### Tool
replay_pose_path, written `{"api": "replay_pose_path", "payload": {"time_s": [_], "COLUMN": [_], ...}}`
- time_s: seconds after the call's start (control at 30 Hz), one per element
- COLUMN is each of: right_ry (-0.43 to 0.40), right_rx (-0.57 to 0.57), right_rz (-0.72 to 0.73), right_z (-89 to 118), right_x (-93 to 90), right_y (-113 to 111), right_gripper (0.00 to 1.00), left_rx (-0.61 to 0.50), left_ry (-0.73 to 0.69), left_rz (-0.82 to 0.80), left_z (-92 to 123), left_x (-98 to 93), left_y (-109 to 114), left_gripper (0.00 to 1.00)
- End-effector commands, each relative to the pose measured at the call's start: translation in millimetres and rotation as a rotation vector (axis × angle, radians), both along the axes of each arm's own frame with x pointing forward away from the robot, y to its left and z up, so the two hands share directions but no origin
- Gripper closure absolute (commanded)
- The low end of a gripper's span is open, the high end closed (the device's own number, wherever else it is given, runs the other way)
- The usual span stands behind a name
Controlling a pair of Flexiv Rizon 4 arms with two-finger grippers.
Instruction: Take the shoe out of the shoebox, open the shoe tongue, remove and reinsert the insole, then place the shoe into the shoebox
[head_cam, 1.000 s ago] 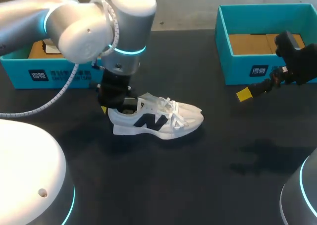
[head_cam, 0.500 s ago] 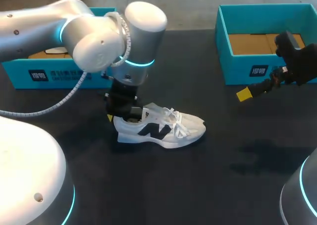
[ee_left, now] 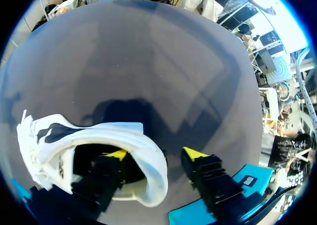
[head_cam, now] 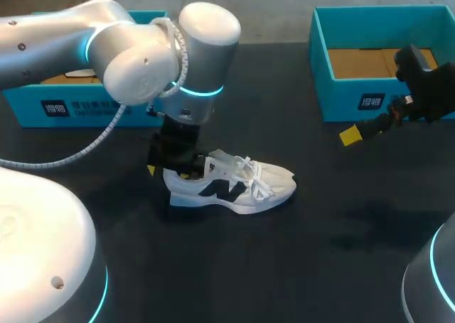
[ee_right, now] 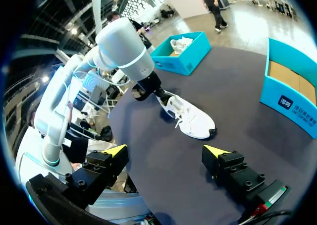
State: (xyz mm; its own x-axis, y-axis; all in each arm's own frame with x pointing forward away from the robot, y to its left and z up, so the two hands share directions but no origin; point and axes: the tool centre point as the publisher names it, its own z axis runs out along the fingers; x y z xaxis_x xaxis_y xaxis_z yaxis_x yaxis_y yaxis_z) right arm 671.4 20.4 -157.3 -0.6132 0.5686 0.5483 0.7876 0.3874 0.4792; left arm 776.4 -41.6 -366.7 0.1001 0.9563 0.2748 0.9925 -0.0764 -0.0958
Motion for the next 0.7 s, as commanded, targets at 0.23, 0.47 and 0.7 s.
{"api": "replay_pose_path", "payload": {"time_s": [0.23,0.47,0.7], "right_ry": [0.002,0.002,0.002], "right_rx": [-0.003,-0.003,-0.003], "right_rz": [-0.001,-0.001,-0.001], "right_z": [-0.5,-0.5,-0.5], "right_x": [0.5,0.5,0.5], "right_y": [1.0,1.0,1.0], "right_gripper": [0.0,0.0,0.0], "left_rx": [-0.158,-0.272,-0.383], "left_ry": [-0.034,0.008,0.05], "left_rz": [0.147,0.36,0.567], "left_z": [43.5,65.0,77.3], "left_x": [-12.4,-11.4,-10.1], "left_y": [17.0,31.7,44.3], "left_gripper": [0.0,0.0,0.0]}}
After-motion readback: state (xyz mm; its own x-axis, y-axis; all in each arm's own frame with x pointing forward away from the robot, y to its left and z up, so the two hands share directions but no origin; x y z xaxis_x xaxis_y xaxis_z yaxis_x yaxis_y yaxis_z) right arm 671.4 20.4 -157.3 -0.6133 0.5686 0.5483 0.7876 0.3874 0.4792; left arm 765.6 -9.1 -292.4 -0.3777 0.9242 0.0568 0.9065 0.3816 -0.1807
